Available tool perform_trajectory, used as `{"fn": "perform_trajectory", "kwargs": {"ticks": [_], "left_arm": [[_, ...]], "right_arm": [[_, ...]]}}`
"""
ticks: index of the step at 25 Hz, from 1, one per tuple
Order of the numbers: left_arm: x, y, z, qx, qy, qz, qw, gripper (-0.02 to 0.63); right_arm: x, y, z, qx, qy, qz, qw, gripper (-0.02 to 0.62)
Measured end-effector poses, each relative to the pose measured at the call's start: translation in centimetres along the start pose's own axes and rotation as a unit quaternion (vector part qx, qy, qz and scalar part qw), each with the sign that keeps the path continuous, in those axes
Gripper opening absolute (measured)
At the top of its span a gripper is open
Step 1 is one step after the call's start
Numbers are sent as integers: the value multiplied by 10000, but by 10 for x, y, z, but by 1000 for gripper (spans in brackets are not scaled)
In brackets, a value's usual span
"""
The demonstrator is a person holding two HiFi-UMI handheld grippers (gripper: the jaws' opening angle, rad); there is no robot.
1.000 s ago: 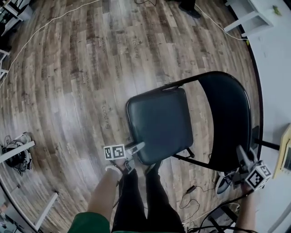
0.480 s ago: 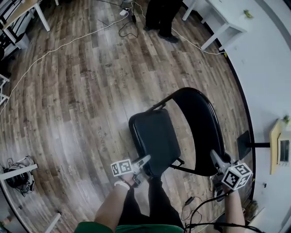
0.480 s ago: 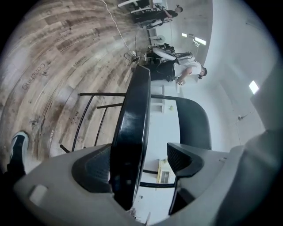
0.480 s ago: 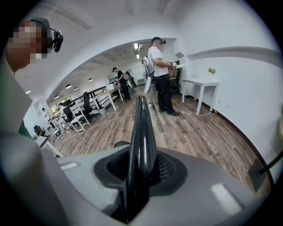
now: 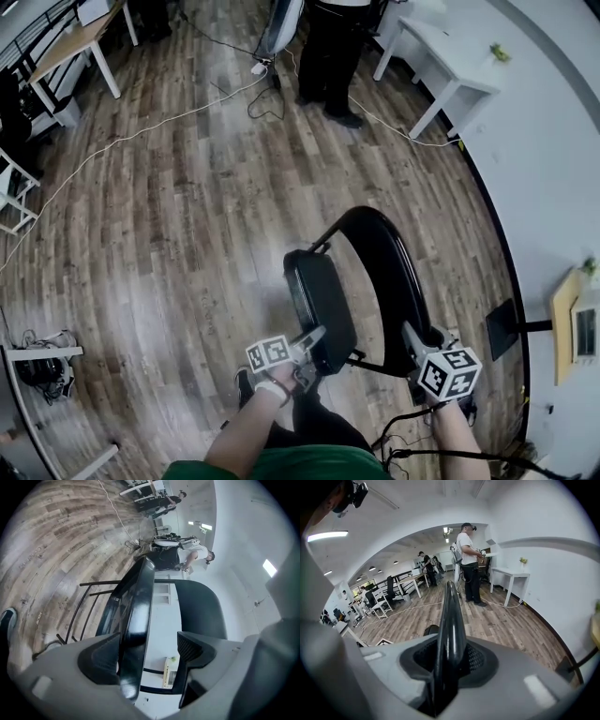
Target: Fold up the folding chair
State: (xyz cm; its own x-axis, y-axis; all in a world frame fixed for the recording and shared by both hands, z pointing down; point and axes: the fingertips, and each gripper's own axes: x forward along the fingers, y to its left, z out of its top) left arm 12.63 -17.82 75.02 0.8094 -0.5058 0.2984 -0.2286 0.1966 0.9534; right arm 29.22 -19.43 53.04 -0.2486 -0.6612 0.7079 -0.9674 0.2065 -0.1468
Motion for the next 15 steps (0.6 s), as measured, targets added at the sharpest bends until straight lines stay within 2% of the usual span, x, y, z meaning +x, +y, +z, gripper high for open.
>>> {"fn": "perform_trajectory", "kwargs": {"ticks": [7, 15], "left_arm": [[87, -71, -38, 37, -91, -100, 9999, 383], [169, -106, -66, -107, -230, -67, 9997, 382]], "right_arm": [[-18, -37, 11, -66, -19, 78, 9999, 101], [-26, -71, 17, -144, -44, 44, 9999, 97]]}}
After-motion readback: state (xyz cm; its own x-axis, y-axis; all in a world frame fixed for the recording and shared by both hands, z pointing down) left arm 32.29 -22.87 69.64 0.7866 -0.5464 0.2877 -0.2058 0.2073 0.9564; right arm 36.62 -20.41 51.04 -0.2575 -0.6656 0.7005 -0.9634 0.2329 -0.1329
